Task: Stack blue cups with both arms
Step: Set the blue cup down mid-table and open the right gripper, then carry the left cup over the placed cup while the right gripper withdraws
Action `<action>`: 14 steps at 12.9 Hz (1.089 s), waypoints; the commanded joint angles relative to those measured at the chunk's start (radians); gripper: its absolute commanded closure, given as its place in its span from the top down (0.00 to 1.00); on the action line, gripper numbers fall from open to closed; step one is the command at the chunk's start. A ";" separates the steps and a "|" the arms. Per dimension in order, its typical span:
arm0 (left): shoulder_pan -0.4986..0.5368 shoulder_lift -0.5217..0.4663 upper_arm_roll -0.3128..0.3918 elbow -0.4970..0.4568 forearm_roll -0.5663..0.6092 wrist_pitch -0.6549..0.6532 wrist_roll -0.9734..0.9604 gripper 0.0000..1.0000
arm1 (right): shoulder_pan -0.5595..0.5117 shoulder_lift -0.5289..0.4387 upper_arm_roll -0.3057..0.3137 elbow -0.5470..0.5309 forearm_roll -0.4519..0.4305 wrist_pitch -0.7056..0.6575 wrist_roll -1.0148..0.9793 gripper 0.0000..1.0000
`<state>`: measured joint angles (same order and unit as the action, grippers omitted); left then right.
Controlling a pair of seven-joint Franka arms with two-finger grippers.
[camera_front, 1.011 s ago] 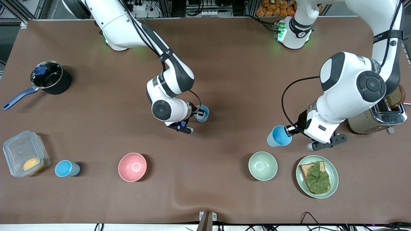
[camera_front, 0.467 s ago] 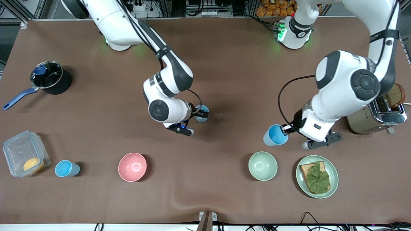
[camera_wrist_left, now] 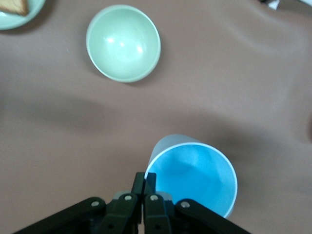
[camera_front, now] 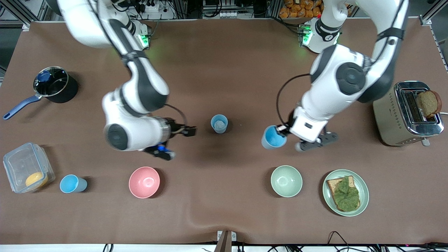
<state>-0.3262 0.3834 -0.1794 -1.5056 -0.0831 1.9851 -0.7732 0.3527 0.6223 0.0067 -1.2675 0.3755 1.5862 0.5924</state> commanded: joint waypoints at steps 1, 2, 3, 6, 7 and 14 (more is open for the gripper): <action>-0.057 0.032 0.011 0.025 0.005 0.000 -0.084 0.00 | -0.052 -0.053 0.012 -0.030 -0.123 -0.048 -0.065 1.00; -0.074 0.044 0.011 0.033 0.005 0.006 -0.109 0.00 | -0.072 -0.064 0.012 -0.030 -0.145 -0.073 -0.100 1.00; -0.094 0.058 0.014 0.036 0.006 0.011 -0.127 0.00 | -0.095 -0.075 0.010 -0.030 -0.161 -0.093 -0.141 1.00; -0.149 0.061 0.015 0.035 0.040 0.021 -0.211 0.00 | -0.193 -0.104 0.009 -0.030 -0.216 -0.156 -0.287 1.00; -0.163 0.058 0.011 0.035 0.074 0.021 -0.259 0.00 | -0.225 -0.125 0.009 -0.041 -0.237 -0.163 -0.343 1.00; -0.214 0.046 0.011 -0.039 0.092 0.003 -0.409 0.00 | -0.311 -0.473 -0.007 -0.339 -0.437 -0.026 -0.410 1.00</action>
<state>-0.5187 0.4424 -0.1762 -1.5056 -0.0203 1.9963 -1.1230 0.0876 0.2802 -0.0115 -1.4890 -0.0287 1.5221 0.1989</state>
